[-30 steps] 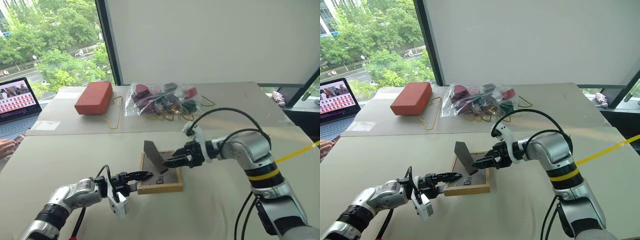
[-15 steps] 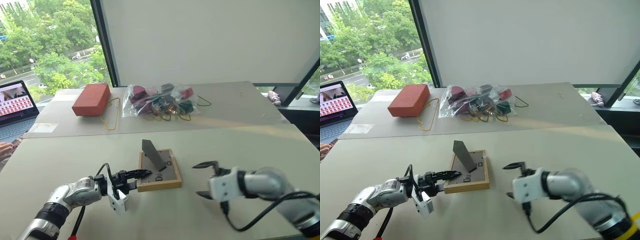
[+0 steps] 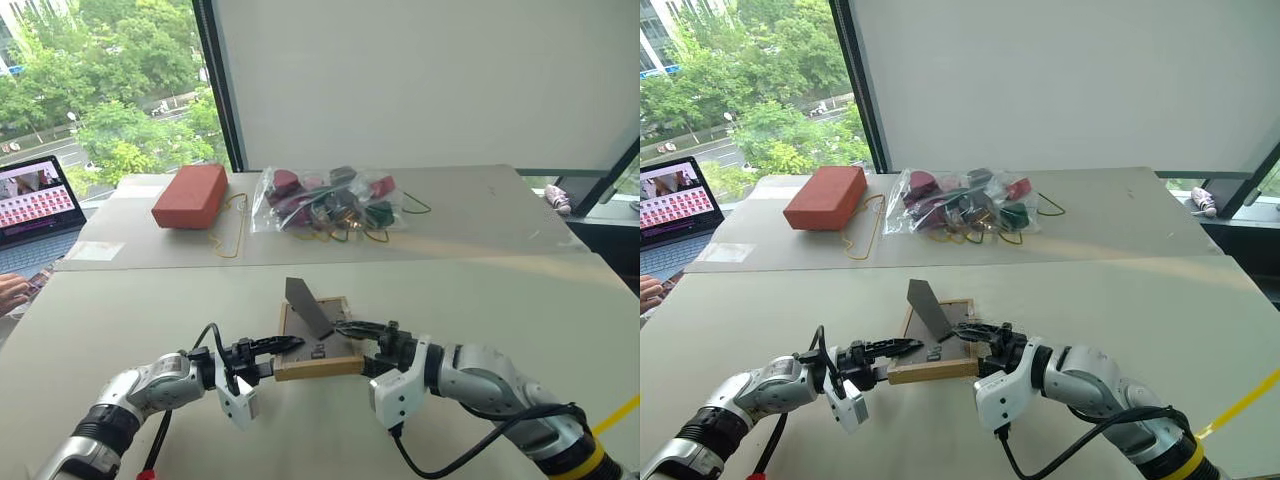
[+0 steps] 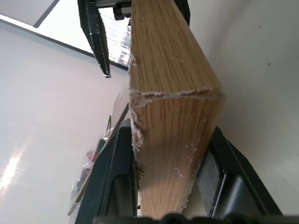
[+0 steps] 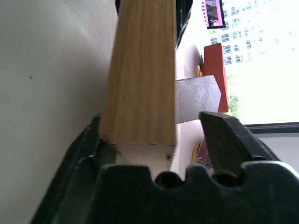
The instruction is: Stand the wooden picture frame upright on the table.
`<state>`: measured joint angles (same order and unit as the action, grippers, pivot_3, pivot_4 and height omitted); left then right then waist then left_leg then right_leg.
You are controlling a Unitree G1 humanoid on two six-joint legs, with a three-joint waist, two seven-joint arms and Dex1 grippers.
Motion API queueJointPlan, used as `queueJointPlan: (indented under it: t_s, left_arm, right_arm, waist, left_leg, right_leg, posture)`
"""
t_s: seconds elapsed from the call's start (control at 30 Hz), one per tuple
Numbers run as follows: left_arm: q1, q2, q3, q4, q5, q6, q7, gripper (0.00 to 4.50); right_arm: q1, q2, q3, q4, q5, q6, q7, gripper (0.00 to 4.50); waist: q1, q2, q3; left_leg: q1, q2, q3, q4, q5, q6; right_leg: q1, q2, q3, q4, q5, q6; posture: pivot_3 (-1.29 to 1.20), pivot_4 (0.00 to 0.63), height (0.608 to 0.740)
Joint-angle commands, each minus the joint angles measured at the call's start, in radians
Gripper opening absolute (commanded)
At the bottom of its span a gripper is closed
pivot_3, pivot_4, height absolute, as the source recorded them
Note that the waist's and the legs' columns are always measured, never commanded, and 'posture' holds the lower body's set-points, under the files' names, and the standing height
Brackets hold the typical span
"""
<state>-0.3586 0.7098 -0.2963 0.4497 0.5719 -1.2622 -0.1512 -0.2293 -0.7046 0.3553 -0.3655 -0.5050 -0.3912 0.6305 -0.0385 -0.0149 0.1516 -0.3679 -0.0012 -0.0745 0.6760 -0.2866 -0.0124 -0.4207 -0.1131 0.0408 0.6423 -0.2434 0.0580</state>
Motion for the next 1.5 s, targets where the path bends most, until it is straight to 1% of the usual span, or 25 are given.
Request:
queueJointPlan:
  t_s: [0.03,0.07,0.2,0.27,0.3,0.37,0.4,0.43,0.5,0.57,0.67,0.73,0.77,0.8,0.83,0.9,0.97,1.07,1.27,1.37,1.43,1.5]
  left_arm:
    - [0.001,0.001,0.000,-0.006,-0.030,0.013,-0.015,1.47]
    - [0.002,0.001,0.000,-0.008,-0.036,0.015,-0.019,1.47]
    - [0.000,-0.003,-0.003,-0.010,-0.091,0.030,-0.042,1.47]
    - [-0.005,-0.007,0.000,-0.016,-0.136,0.048,-0.058,2.19]
    - [-0.005,-0.009,0.002,-0.019,-0.152,0.057,-0.065,2.42]
    - [0.008,-0.014,0.024,-0.041,-0.206,0.119,-0.079,3.07]
    - [0.015,-0.015,0.034,-0.053,-0.233,0.148,-0.087,3.52]
    - [0.036,-0.010,0.050,-0.076,-0.291,0.191,-0.098,3.75]
    - [0.076,-0.007,0.079,-0.126,-0.384,0.269,-0.119,3.75]
    - [0.126,-0.015,0.115,-0.199,-0.453,0.389,-0.138,3.75]
    - [0.198,-0.037,0.154,-0.307,-0.500,0.536,-0.155,3.75]
    - [0.250,-0.052,0.164,-0.371,-0.498,0.588,-0.165,3.75]
    - [0.275,-0.060,0.167,-0.398,-0.492,0.606,-0.169,3.75]
    - [0.297,-0.066,0.168,-0.422,-0.486,0.621,-0.174,3.75]
    - [0.313,-0.073,0.169,-0.441,-0.481,0.633,-0.178,3.75]
    - [0.338,-0.090,0.174,-0.474,-0.475,0.657,-0.182,3.75]
    - [0.345,-0.103,0.182,-0.497,-0.472,0.676,-0.186,3.75]
    - [0.349,-0.113,0.194,-0.513,-0.468,0.684,-0.191,3.75]
    - [0.361,-0.120,0.202,-0.528,-0.466,0.685,-0.205,3.75]
    - [0.364,-0.123,0.207,-0.533,-0.466,0.685,-0.214,3.75]
    - [0.365,-0.125,0.208,-0.536,-0.470,0.687,-0.223,3.85]
    - [0.366,-0.127,0.210,-0.536,-0.475,0.688,-0.231,3.85]
  right_arm:
    - [-0.005,0.010,-0.005,-0.021,0.020,-0.026,0.005,1.46]
    - [-0.004,0.014,-0.005,-0.020,0.019,-0.027,0.006,1.26]
    - [-0.016,0.027,-0.016,-0.017,0.031,-0.025,0.010,1.24]
    - [-0.032,0.039,-0.037,-0.026,0.064,0.003,0.017,1.24]
    - [-0.037,0.044,-0.045,-0.029,0.078,0.014,0.021,1.24]
    - [-0.062,0.051,-0.089,-0.029,0.139,0.069,0.041,1.24]
    - [-0.074,0.050,-0.108,-0.029,0.166,0.093,0.053,1.24]
    - [-0.103,0.044,-0.144,-0.026,0.228,0.155,0.083,1.24]
    - [-0.145,0.027,-0.188,-0.030,0.314,0.244,0.135,1.24]
    - [-0.199,0.015,-0.236,-0.046,0.437,0.397,0.203,1.24]
    - [-0.306,-0.008,-0.296,-0.058,0.600,0.662,0.281,1.24]
    - [-0.398,-0.037,-0.327,-0.052,0.719,0.880,0.331,1.24]
    - [-0.457,-0.055,-0.339,-0.037,0.797,1.059,0.352,1.24]
    - [-0.507,-0.073,-0.349,-0.023,0.865,1.196,0.373,1.24]
    - [-0.548,-0.082,-0.360,-0.008,0.911,1.271,0.384,1.24]
    - [-0.649,-0.094,-0.385,0.049,1.034,1.544,0.401,1.24]
    - [-0.718,-0.096,-0.394,0.121,1.119,1.733,0.420,1.24]
    - [-0.725,-0.082,-0.384,0.189,1.145,1.789,0.396,1.24]
    - [-0.621,-0.102,-0.276,0.225,1.090,1.680,0.373,1.24]
    - [-0.596,-0.103,-0.257,0.227,1.088,1.649,0.373,1.24]
    - [-0.596,-0.105,-0.258,0.229,1.092,1.644,0.367,2.23]
    - [-0.597,-0.107,-0.266,0.224,1.103,1.647,0.362,2.70]
  waist:
    - [-0.001,0.000,0.000]
    - [0.000,0.000,0.000]
    - [0.000,0.000,0.000]
    - [0.000,0.000,0.000]
    - [-0.002,0.000,0.000]
    - [-0.003,0.000,0.000]
    - [-0.003,0.000,0.000]
    - [-0.003,0.000,0.000]
    - [-0.006,0.000,0.000]
    - [-0.006,0.000,0.000]
    - [-0.007,0.000,0.001]
    - [-0.005,0.001,0.001]
    - [-0.004,0.001,0.001]
    - [-0.004,0.001,0.001]
    - [-0.003,0.002,0.002]
    - [0.000,0.002,0.002]
    - [0.003,0.002,0.002]
    - [0.008,0.002,0.002]
    - [0.016,0.002,0.002]
    - [0.011,0.003,0.002]
    - [0.010,0.003,0.002]
    - [0.010,0.003,0.002]
  left_leg:
    - [0.000,0.000,0.000,0.000,0.000,0.000]
    - [0.001,0.000,0.000,0.000,0.000,0.000]
    - [0.001,0.000,0.000,0.000,0.000,0.000]
    - [0.001,0.000,0.000,0.000,0.000,0.000]
    - [0.001,0.000,0.000,0.000,0.000,0.000]
    - [0.000,0.000,0.000,0.000,0.000,0.000]
    - [0.000,0.000,0.000,0.000,0.000,0.000]
    - [0.000,0.000,0.000,0.000,0.000,0.000]
    - [0.000,0.000,0.000,0.001,0.000,0.000]
    - [0.000,0.000,-0.002,0.000,0.000,0.000]
    - [0.000,0.000,-0.002,0.000,0.000,0.001]
    - [0.000,0.000,-0.002,0.000,-0.001,0.001]
    - [0.000,0.000,-0.002,0.000,-0.001,0.001]
    - [0.000,0.000,-0.002,0.000,-0.001,0.001]
    - [-0.001,0.000,-0.002,0.000,-0.001,0.001]
    - [-0.001,0.000,-0.002,0.000,-0.001,0.002]
    - [-0.001,0.000,-0.002,0.000,-0.001,0.002]
    - [-0.001,0.000,-0.002,0.000,-0.002,0.003]
    - [-0.003,0.000,-0.001,0.000,-0.002,0.003]
    - [-0.002,0.000,0.000,0.000,-0.002,0.003]
    - [-0.002,0.000,0.000,0.000,-0.002,0.003]
    - [-0.002,0.000,0.000,0.000,-0.002,0.003]
  right_leg:
    - [0.000,0.000,0.000,0.000,0.000,0.000]
    - [0.000,0.000,0.000,0.000,0.000,0.000]
    - [0.001,0.000,0.000,0.000,0.000,0.000]
    - [0.001,0.000,0.000,0.000,0.000,0.000]
    - [0.001,0.000,0.000,0.000,0.000,0.000]
    - [0.000,0.000,0.000,0.001,0.000,0.000]
    - [0.000,0.000,0.000,0.001,0.000,0.000]
    - [0.000,0.000,0.000,0.001,0.000,0.000]
    - [0.000,0.000,0.000,0.001,0.000,0.000]
    - [-0.001,0.000,0.000,0.002,0.000,0.000]
    - [0.000,0.000,0.000,0.002,0.000,0.000]
    - [-0.001,0.000,0.000,0.001,0.000,0.000]
    - [-0.001,0.000,0.000,0.002,0.000,0.000]
    - [-0.001,0.000,0.000,0.002,0.000,0.000]
    - [-0.001,0.000,0.000,0.002,0.000,0.000]
    - [-0.001,0.000,-0.001,0.001,0.000,-0.001]
    - [-0.001,0.000,0.000,0.001,0.000,-0.001]
    - [-0.001,0.000,-0.001,0.000,0.000,-0.001]
    - [-0.003,0.000,0.000,0.000,0.000,-0.001]
    - [-0.003,0.000,0.001,0.000,0.000,-0.001]
    - [-0.002,0.000,0.000,0.000,0.000,-0.001]
    - [-0.002,0.000,0.000,0.001,0.000,-0.001]
  posture:
    - [0.00,0.150,0.740]
    - [0.00,0.150,0.740]
    - [0.00,0.150,0.740]
    - [0.00,0.150,0.740]
    - [0.00,0.150,0.740]
    - [0.00,0.150,0.740]
    - [0.00,0.150,0.740]
    - [0.00,0.150,0.740]
    - [0.00,0.150,0.740]
    - [0.00,0.150,0.740]
    - [0.00,0.150,0.740]
    - [0.00,0.150,0.740]
    - [0.00,0.150,0.740]
    - [0.00,0.150,0.740]
    - [0.00,0.150,0.740]
    - [0.00,0.150,0.740]
    - [0.00,0.150,0.740]
    - [0.00,0.150,0.740]
    - [0.00,0.150,0.740]
    - [0.00,0.150,0.740]
    - [0.00,0.150,0.740]
    - [0.00,0.150,0.740]
